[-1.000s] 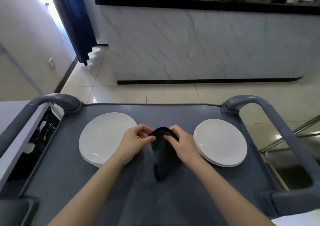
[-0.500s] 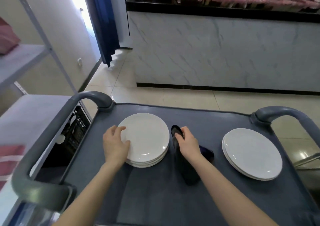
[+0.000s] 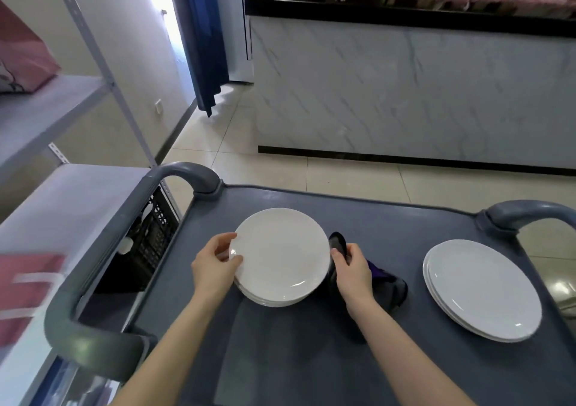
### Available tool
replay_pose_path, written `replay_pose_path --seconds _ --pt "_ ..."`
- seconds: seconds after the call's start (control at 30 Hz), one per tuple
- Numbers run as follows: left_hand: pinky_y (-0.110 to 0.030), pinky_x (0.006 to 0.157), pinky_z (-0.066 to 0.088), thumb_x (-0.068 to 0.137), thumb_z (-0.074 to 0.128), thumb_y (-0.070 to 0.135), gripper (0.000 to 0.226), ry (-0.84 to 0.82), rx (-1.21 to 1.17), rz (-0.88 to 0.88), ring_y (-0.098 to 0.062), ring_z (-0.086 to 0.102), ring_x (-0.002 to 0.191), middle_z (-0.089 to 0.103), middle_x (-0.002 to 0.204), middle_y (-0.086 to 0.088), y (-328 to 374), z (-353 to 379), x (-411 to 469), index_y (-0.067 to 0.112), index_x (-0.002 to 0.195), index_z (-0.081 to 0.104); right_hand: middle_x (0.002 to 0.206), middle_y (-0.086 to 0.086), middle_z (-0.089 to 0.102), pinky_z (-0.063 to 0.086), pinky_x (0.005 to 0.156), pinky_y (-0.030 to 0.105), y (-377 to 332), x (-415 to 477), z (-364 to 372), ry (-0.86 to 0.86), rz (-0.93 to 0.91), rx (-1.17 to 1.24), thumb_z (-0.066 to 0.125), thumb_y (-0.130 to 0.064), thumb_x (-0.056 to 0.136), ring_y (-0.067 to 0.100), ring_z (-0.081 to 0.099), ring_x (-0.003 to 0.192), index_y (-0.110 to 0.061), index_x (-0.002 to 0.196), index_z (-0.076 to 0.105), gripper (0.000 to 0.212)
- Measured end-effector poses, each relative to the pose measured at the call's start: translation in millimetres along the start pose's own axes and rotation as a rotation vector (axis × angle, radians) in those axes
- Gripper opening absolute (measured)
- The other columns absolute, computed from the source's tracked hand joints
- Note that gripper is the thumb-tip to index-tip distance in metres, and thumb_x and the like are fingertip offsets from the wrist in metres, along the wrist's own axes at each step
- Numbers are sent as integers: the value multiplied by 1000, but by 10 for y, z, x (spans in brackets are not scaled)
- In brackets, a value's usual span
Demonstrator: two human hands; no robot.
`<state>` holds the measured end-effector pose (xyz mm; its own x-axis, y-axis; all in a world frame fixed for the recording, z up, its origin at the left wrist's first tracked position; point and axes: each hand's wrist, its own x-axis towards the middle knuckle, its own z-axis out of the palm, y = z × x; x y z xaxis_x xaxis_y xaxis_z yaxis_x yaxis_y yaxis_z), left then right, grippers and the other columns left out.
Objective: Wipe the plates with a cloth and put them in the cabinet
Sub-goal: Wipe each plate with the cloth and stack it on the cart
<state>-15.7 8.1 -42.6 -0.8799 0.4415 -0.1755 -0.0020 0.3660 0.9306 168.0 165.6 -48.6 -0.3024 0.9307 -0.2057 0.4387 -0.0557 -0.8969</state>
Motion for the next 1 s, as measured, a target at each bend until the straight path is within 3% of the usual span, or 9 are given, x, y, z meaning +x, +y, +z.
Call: replay_pose_path --seconds 0.23,0.37,0.47,0.57,0.77,0.9,1.0 --pt "-34 90 57 75 63 -10 50 27 -201 -22 -5 72 97 76 102 9 38 88 -46 31 101 74 66 -9 55 40 63 29 -6 44 -138 -1 -36 37 56 -26 97 8 47 62 -17 78 50 22" --pt "-26 72 58 75 64 -14 58 14 -339 -36 -3 71 86 72 107 14 201 177 -77 37 100 71 67 -9 54 40 64 28 6 21 -273 -2 -51 90 56 -25 97 8 47 64 -18 78 51 21" --pt "-36 78 57 76 70 -10 57 -99 -480 -116 -20 68 98 67 114 5 317 303 -78 36 110 68 78 -3 62 43 66 26 -10 39 -463 27 -69 129 56 -26 97 10 53 72 -21 83 54 15" --pt "-33 75 57 84 64 -9 58 -244 -553 -184 -25 68 100 69 118 -4 433 471 -91 29 127 62 81 -7 66 42 64 26 -23 85 -685 61 -103 121 58 -27 96 9 59 76 -26 86 54 11" --pt "-38 80 57 91 46 -14 54 -353 -547 -160 -28 65 108 64 127 -6 536 894 -271 26 120 68 73 -17 65 42 62 26 46 80 -1094 87 -174 93 62 -24 94 -2 54 65 -26 83 55 13" --pt "-36 72 61 101 50 0 40 -419 -589 -208 -24 72 90 74 111 -7 598 1074 -399 29 119 70 75 -12 66 47 70 34 -13 144 -1384 57 -196 86 61 -27 94 8 59 74 -27 86 57 9" --pt "-33 65 60 105 47 9 28 -406 -582 -222 -19 71 79 72 106 -7 693 1222 -470 25 117 66 80 -9 68 48 69 24 -70 168 -1590 -30 -258 46 61 -25 95 12 62 80 -27 87 59 8"
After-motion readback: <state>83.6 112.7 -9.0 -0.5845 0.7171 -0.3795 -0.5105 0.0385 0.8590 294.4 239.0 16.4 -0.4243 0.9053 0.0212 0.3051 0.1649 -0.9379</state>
